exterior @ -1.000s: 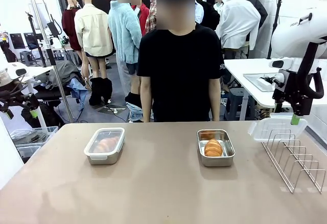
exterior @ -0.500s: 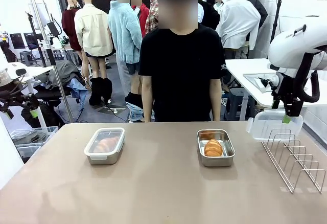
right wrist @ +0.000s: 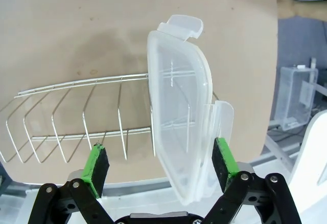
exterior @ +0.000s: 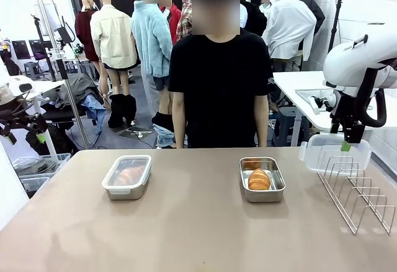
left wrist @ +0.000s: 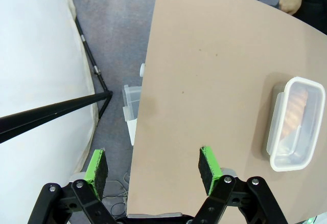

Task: Place the bread in airtight containers.
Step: Pick up one Airtight Container lid and hand it to the human.

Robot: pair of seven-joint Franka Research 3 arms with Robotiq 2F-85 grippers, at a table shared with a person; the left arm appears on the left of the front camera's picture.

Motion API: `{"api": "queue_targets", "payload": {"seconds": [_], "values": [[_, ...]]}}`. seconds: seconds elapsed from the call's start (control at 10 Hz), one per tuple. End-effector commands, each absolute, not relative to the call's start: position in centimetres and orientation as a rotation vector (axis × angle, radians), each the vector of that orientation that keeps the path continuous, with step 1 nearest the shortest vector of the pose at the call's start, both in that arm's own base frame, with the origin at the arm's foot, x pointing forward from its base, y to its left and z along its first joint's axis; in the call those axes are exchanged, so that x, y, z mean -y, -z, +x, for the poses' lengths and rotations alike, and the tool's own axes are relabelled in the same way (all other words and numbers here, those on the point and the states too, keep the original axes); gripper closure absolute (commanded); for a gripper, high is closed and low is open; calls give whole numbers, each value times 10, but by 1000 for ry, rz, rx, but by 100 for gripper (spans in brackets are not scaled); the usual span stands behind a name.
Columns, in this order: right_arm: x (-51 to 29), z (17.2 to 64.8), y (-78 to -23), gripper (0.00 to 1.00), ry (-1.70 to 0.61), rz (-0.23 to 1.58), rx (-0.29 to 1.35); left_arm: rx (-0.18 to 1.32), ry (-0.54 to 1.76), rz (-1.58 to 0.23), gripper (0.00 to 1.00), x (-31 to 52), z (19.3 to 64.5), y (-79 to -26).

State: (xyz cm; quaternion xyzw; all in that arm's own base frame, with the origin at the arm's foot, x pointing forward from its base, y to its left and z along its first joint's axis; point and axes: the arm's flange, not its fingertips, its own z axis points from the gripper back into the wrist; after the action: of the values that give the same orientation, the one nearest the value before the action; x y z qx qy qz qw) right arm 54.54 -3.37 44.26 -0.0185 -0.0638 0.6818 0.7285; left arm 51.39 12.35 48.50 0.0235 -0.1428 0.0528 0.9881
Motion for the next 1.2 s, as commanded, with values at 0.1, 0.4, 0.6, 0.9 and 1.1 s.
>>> {"api": "queue_targets", "payload": {"seconds": [0.1,0.4,0.6,0.9,1.1], "values": [[34,558,-427,0,-1489,-7,87,288,-114,57,8,-123,514,-487],[41,560,-429,0,-1466,-1,98,288,-114,57,8,-123,514,-487],[43,564,-432,0,-1468,0,93,288,-114,57,8,-123,514,-487],[46,560,-452,0,-1481,-35,102,288,-114,57,8,-123,514,-487],[46,565,-454,0,-1491,-19,100,288,-114,57,8,-123,514,-487]]}}
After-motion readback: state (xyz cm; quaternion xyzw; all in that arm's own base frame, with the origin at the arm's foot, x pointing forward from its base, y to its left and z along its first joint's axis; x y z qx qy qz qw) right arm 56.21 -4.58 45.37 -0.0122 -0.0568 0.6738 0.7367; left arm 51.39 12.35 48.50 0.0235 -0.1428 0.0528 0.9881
